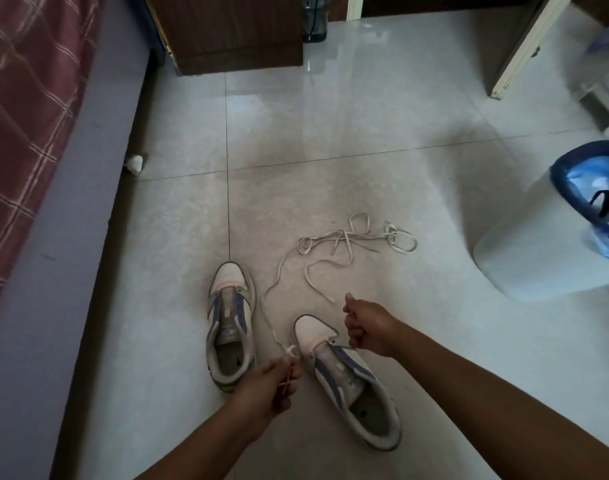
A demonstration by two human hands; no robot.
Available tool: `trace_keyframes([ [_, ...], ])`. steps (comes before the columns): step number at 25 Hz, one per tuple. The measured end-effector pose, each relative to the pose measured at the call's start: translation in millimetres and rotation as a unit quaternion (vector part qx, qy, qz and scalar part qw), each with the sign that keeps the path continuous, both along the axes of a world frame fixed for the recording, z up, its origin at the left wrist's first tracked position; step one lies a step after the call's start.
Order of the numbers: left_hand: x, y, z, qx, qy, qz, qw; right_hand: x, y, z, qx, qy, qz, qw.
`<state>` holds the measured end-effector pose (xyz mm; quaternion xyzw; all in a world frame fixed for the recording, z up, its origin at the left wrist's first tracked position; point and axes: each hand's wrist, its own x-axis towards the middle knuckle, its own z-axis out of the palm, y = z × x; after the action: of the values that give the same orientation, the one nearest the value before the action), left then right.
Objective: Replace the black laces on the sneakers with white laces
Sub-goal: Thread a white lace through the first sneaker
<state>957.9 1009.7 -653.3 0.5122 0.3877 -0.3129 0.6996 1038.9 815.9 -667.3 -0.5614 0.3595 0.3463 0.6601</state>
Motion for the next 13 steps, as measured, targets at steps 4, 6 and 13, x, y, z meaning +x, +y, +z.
trace_keyframes([
  [4, 13.6, -19.0, -9.0, 0.022, -0.019, -0.025, 0.999, -18.8, 2.7, 0.5, 0.002, -0.003, 0.003, 1.000],
  [6, 17.7, -28.3, -10.6, 0.005, -0.016, 0.009, 1.000, -34.9, 3.4, -2.8, -0.010, -0.027, 0.037, 0.999],
  [13, 10.2, -29.3, -34.5, 0.194, -0.053, -0.023, 0.979, -60.0, -16.3, -20.2, -0.059, -0.039, 0.036, 0.997],
])
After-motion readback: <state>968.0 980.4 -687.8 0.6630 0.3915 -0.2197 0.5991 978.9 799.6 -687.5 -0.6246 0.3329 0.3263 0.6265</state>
